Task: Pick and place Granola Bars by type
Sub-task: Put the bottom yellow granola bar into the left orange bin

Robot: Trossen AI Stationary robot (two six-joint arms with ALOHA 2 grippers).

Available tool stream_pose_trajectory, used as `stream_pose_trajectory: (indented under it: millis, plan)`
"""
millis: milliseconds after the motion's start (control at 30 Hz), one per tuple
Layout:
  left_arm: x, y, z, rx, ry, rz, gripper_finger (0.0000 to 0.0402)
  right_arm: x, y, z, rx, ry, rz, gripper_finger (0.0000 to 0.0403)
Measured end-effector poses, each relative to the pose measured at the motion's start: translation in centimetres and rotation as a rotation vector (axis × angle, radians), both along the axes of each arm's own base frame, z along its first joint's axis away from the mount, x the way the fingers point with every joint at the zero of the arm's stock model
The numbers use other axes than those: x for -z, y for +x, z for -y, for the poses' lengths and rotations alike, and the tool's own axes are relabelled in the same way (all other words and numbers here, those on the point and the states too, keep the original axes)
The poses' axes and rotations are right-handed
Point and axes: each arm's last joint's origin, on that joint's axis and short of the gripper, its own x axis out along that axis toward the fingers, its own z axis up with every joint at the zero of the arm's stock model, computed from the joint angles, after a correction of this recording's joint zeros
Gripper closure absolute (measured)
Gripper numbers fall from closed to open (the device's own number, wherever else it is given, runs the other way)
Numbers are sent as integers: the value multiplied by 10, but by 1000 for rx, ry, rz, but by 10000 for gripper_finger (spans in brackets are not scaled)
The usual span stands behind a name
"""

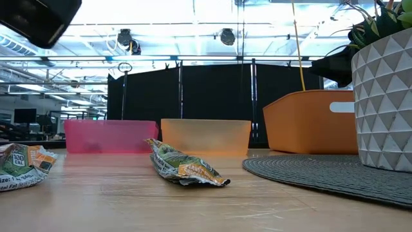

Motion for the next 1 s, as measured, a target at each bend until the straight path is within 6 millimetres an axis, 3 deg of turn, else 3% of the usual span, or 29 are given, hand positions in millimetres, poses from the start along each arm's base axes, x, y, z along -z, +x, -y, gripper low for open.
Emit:
stream_pose_trajectory:
  millis: [267,433,800,1000]
  plan:
    - [0,6,-8,2,12,-4,263,0,0,0,0,0,0,275]
    - [0,7,-11,18,24,1,233,0,0,0,0,0,0,275]
    - [1,11,-17,-9,44,7,229,0,0,0,0,0,0,275]
    - [16,3,-23,-59,32,-68,229,0,0,0,0,0,0,275]
